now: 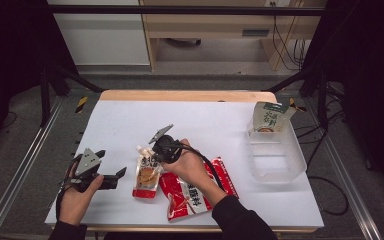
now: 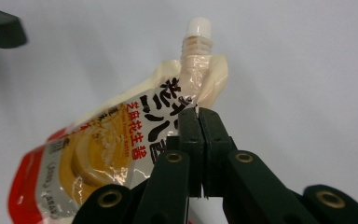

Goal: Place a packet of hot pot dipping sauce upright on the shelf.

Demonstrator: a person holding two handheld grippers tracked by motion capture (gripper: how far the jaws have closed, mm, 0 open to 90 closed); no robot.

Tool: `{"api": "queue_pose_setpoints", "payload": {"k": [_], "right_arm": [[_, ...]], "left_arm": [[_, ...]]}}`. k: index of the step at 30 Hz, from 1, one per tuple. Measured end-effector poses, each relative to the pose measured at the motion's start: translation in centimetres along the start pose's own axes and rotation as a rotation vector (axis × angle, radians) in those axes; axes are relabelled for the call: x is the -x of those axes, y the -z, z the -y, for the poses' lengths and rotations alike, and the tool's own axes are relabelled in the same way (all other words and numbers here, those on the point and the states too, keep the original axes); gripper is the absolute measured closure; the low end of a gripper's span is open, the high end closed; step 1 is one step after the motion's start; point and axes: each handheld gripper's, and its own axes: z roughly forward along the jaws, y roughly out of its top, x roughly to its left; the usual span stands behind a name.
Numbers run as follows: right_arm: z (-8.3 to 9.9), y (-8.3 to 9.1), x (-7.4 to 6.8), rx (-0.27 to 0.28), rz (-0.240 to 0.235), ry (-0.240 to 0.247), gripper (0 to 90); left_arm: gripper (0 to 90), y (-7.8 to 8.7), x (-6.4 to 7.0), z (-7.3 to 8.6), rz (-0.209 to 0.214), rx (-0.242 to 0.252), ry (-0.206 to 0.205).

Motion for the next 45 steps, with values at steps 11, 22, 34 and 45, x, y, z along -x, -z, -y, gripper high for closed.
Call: {"api": "queue_pose_setpoints", "payload": {"k": [11,22,34,45], "right_arm": [[-2.8,5.0,-2.0,0.119,-0.001,0.097,90.0],[-4.0,8.5,-1.0,0.188,0.021,0.122,90.0],[-1.5,13.3,0.9,0.217,0.052,0.119,90.0],[0.6,15.9,1.5,0.207,0.056,0.133,90.0]], "left_arm": [[6.2,1.5,-1.4,0.0,-0.017,0.068,0.074],[6.3,1.5,-1.1,-0.3,0.015,0.071,0.060],[7.1,1.7,1.1,-3.7,0.144,0.094,0.026],[11.0,-0.8,3.7,-8.3,0.252,0.059,-0.062]]}}
